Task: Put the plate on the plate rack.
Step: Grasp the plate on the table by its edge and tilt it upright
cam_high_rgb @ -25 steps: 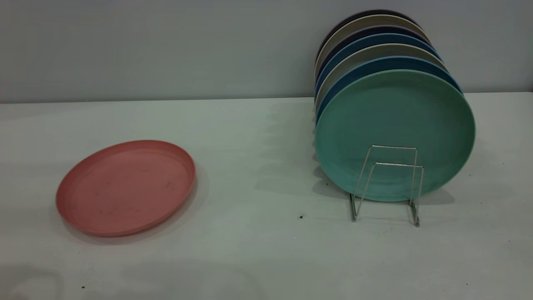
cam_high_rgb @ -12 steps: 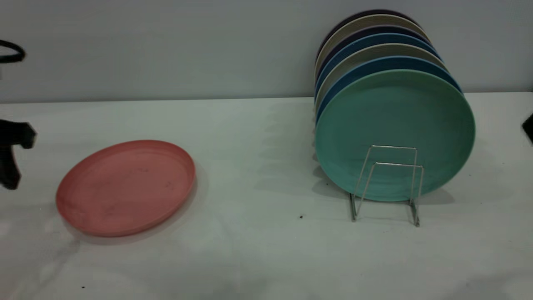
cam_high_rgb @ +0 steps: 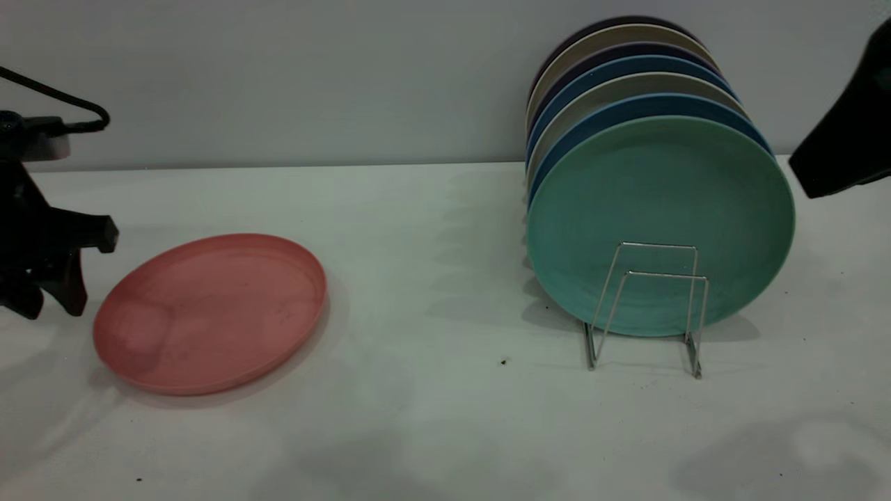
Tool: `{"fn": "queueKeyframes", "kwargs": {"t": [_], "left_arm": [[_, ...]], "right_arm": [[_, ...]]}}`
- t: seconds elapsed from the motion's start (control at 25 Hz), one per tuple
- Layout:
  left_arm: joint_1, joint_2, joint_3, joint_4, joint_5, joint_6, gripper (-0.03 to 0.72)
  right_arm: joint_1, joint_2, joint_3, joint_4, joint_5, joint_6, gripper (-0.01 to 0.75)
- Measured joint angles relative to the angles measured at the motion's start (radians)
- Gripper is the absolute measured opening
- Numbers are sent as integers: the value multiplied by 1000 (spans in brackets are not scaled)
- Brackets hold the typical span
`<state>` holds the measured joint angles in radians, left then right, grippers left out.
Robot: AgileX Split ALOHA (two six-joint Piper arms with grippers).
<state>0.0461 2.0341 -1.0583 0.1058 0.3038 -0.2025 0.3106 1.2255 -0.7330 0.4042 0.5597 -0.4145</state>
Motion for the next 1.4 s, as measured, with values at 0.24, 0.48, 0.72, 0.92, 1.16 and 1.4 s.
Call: {"fn": "queueKeyframes", "kwargs": {"t": [0.24,0.48,0.72,0.92,1.16,1.4], "left_arm": [[0,67,-75,0,32,0,358],[0,111,-112,0,39,0,358],[0,163,-145,-10,36,1,358],[0,207,-175,-38,29,16,358],[0,244,-201,-58,0,27,248],[0,254,-207,-57,-51,35,79]], "right_arm": [[0,37,-4,4,-21,-5,351],[0,53,-5,4,-36,-7,351],[0,55,-6,5,-42,-7,351],[0,55,-6,5,-44,-7,351],[0,55,-6,5,-44,-7,351],[0,55,-6,5,-43,-8,351]]}}
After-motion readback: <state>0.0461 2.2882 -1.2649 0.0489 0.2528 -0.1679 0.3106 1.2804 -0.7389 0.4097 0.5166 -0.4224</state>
